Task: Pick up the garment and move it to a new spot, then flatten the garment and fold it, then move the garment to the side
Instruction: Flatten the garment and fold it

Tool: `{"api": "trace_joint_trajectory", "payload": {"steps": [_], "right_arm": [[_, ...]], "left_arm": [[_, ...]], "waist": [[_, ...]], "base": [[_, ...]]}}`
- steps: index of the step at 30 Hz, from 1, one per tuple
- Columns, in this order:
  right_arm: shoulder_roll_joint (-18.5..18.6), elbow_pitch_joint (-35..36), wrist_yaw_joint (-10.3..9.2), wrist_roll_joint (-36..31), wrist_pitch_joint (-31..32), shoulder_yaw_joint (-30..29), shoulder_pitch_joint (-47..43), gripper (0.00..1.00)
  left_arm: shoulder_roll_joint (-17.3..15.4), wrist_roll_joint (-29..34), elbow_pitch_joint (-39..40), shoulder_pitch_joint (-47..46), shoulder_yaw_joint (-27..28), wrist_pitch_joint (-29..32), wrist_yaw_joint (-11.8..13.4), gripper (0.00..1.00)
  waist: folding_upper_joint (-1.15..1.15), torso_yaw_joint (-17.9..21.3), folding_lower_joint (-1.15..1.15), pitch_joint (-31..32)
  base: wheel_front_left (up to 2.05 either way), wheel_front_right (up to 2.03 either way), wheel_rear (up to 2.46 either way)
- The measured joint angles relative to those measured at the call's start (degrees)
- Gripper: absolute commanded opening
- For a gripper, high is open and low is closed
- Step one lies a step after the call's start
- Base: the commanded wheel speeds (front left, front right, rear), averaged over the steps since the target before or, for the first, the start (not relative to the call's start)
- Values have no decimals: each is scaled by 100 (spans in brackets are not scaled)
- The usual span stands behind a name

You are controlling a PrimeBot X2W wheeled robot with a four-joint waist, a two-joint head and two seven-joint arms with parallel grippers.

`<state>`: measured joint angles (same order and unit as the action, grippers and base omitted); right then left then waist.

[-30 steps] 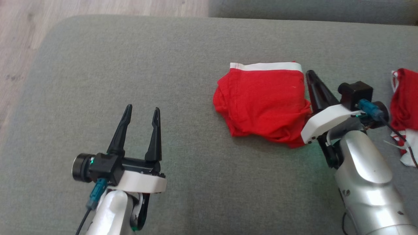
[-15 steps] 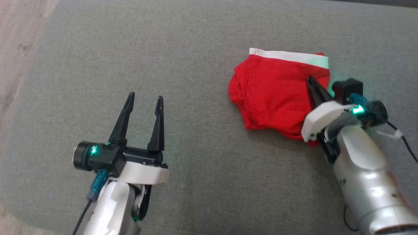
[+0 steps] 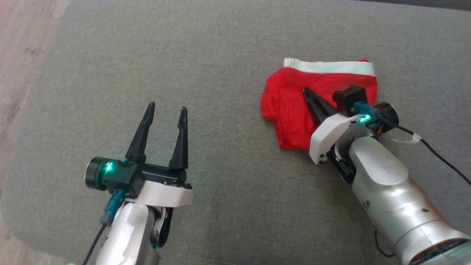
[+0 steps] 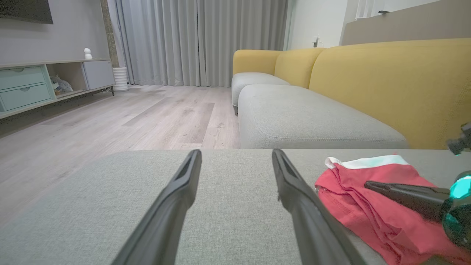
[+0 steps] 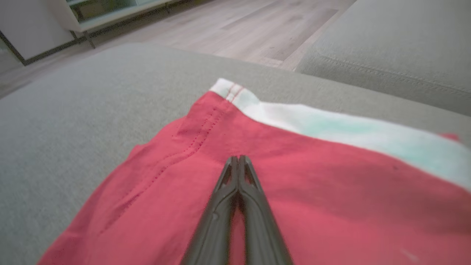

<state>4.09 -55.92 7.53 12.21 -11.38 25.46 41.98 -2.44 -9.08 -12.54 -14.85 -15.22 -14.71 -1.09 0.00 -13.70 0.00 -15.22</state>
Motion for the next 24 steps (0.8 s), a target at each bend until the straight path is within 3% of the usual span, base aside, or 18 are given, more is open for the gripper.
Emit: {"api": "trace_joint_trajectory", "payload": {"steps": [5,11,17,24], "right_arm": [[12,-336,0,104,282,459,186,0],[4,-394,0,333,-40,412,215,0],[-7,-225,0,334,-278,-566,201,0],[-12,1314,0,-274,-309,-1702,-425,0]], "left_arm": [[1,-10,2,-8,-49,0,10,100],[1,-9,-1,-9,10,0,54,100],[1,-8,34,2,172,0,59,100],[1,-8,118,86,254,0,59,100]], "waist": [[0,-114,0,-103],[0,-16,1,-23],[0,269,0,184],[0,736,0,485]], "base": [[0,0,0],[0,0,0],[0,0,0],[0,0,0]]}}
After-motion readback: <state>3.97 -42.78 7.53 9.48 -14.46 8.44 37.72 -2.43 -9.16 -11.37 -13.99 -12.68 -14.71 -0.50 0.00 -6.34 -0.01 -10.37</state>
